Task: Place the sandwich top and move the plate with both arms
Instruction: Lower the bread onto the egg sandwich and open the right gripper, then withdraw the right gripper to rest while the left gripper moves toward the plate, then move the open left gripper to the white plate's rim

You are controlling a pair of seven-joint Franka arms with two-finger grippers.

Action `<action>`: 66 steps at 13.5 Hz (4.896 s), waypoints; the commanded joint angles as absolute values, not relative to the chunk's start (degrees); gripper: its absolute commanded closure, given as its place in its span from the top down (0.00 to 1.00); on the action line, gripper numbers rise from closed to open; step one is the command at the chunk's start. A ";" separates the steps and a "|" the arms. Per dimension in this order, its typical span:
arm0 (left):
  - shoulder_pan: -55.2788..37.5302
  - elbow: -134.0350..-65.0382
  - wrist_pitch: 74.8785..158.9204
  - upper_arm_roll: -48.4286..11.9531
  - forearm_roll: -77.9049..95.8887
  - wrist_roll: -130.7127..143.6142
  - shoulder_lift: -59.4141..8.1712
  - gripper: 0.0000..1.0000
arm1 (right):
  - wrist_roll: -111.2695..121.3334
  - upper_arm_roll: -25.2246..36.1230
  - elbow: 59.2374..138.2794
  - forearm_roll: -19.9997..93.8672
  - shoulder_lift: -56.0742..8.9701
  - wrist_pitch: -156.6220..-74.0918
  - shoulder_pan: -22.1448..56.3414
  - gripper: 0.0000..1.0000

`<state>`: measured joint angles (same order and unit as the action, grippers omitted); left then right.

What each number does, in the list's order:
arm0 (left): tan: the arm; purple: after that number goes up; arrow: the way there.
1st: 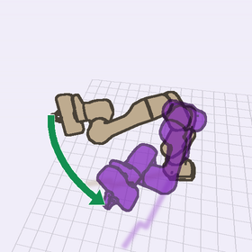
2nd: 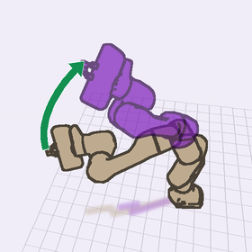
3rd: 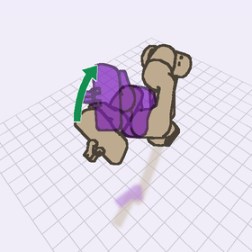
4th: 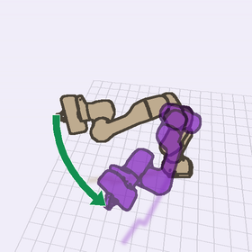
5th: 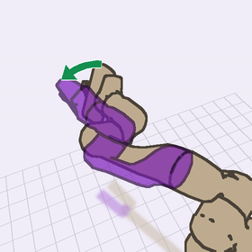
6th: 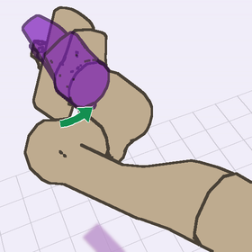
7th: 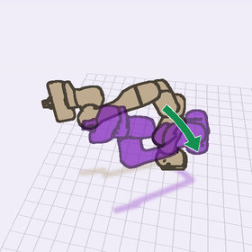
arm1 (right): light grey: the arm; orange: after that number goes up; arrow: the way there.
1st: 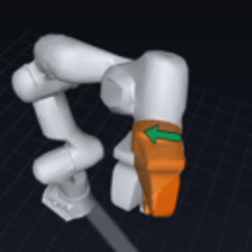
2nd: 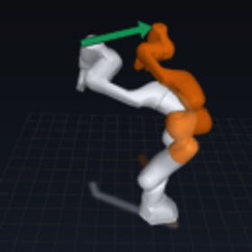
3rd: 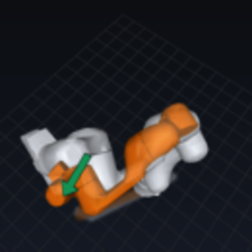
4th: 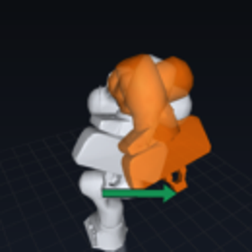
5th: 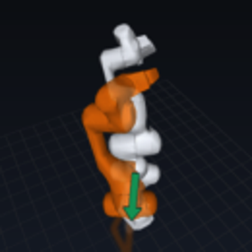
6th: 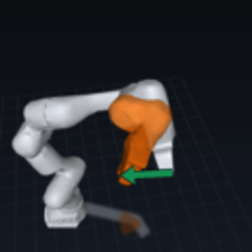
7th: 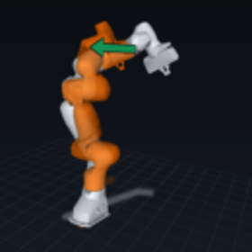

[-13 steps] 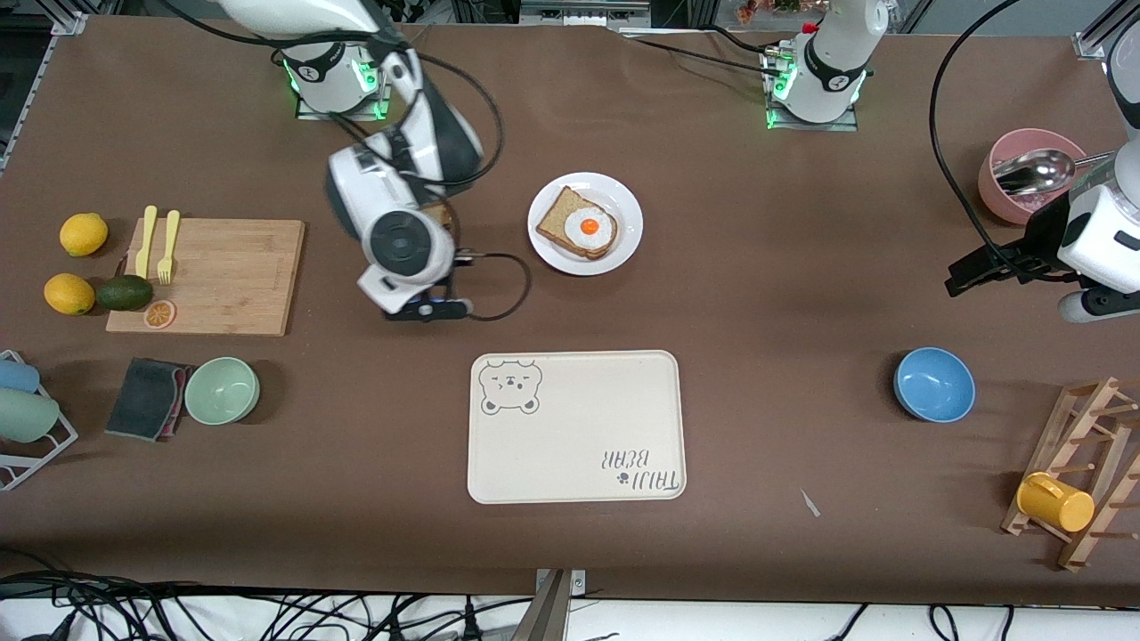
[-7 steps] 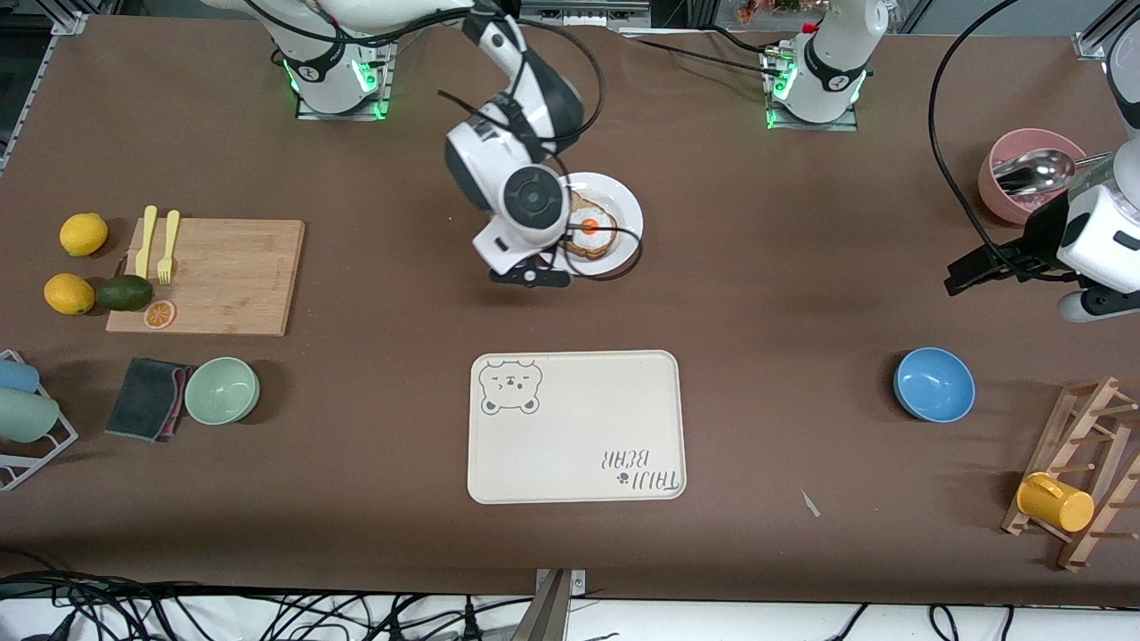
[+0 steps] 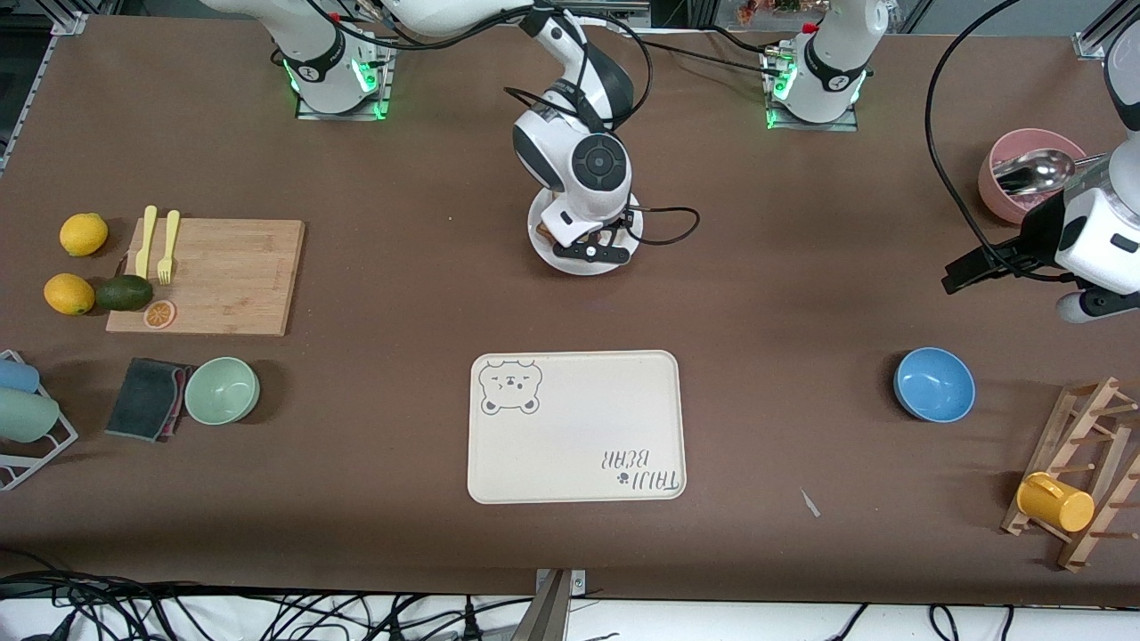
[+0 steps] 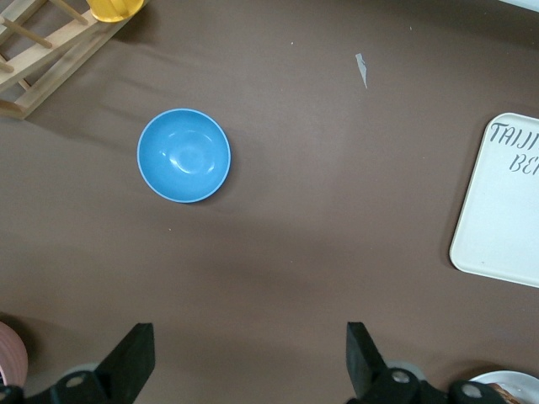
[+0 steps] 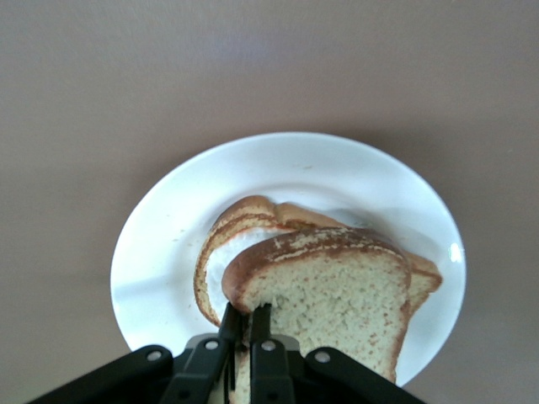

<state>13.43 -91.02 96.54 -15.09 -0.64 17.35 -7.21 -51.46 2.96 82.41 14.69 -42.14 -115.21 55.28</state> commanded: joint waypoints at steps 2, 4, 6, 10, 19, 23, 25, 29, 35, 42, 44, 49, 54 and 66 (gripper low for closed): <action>13.36 -90.88 95.80 -15.56 0.26 19.07 -7.12 1.00 | -52.03 3.60 80.51 15.38 -42.80 -114.52 56.69 0.00; 13.27 -90.88 95.98 -15.56 0.26 18.55 -7.56 1.00 | -52.21 3.78 80.51 15.29 -42.72 -114.61 56.60 0.57; 13.01 -90.53 96.42 -15.56 0.26 18.54 -7.82 1.00 | -52.12 3.78 80.51 14.77 -42.63 -114.78 56.78 1.00; 11.87 -90.53 97.65 -15.64 0.35 19.07 -8.79 1.00 | -50.72 4.30 80.24 14.77 -40.79 -114.61 56.16 1.00; 10.46 -90.79 98.09 -16.96 0.26 18.81 -10.55 1.00 | -25.63 20.97 80.33 15.11 -30.15 -97.32 53.88 1.00; 10.46 -90.88 100.62 -17.05 1.75 18.37 -11.60 1.00 | -7.44 34.86 80.42 15.47 -29.09 -87.48 53.88 1.00; 10.55 -91.14 100.99 -17.23 5.08 18.11 -12.56 1.00 | 2.76 41.89 80.77 15.64 -29.18 -85.26 53.70 1.00; 11.42 -95.26 101.86 -17.31 9.30 11.97 -11.34 1.00 | 12.64 47.10 81.04 15.56 -29.18 -83.85 49.41 1.00; 13.54 -109.05 110.29 -17.31 19.84 3.44 -5.72 1.00 | 17.76 49.22 81.38 14.59 -26.29 -81.13 44.92 1.00; 16.35 -120.30 112.50 -17.31 36.89 -9.82 -2.38 1.00 | 12.32 22.30 82.79 4.68 -18.91 -81.04 23.17 1.00; 16.35 -123.64 113.63 -17.31 40.33 -12.91 -1.24 1.00 | 10.82 12.44 85.85 1.33 -15.83 -82.52 14.71 1.00; 16.26 -131.82 118.56 -19.69 49.90 -20.55 0.53 1.00 | 4.39 1.34 97.62 -1.93 -6.26 -90.59 5.38 1.00; 15.91 -137.54 118.65 -19.77 61.59 -32.41 0.09 1.00 | 5.27 0.18 100.37 -1.23 1.05 -89.75 1.85 1.00; 15.73 -147.04 139.11 -40.85 93.22 -54.11 -5.78 1.00 | 5.54 -0.35 97.56 -0.70 1.85 -92.82 -1.32 1.00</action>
<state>15.60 -146.73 135.34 -38.18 87.90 -48.35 -3.16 5.18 0.80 97.44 -1.01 0.78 -93.08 0.75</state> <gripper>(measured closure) 0.000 0.000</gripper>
